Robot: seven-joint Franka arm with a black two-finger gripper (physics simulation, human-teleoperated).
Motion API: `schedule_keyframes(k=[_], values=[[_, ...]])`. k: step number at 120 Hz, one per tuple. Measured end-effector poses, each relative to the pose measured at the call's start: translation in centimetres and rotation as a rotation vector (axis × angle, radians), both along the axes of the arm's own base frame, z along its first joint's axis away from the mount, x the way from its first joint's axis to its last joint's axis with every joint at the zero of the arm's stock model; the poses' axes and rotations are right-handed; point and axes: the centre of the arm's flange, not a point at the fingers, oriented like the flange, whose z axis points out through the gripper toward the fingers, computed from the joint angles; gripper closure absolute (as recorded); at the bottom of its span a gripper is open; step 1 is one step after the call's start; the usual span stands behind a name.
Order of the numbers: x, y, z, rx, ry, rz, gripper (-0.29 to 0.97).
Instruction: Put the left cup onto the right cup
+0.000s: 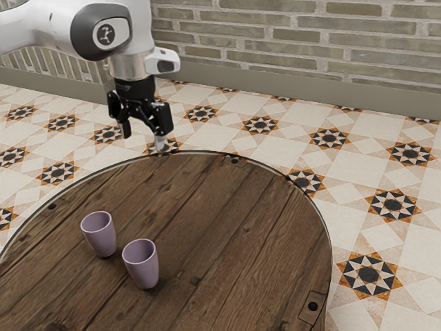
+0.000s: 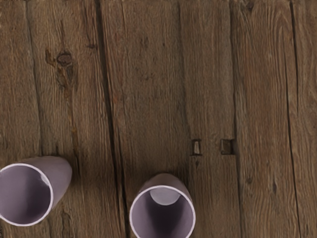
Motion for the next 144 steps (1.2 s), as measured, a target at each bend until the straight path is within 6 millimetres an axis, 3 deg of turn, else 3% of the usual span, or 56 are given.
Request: schedule_keyframes(k=[34, 55, 100, 144], values=[[0.6, 3.2, -0.8, 0.0, -0.012, 0.066, 0.0], [0.6, 4.2, -4.1, 0.001, -0.003, 0.085, 0.0], [-0.4, 4.4, -10.4, 0.023, -0.004, 0.083, 0.0], [-1.8, 8.9, -15.4, 0.045, 0.011, 0.163, 0.08]])
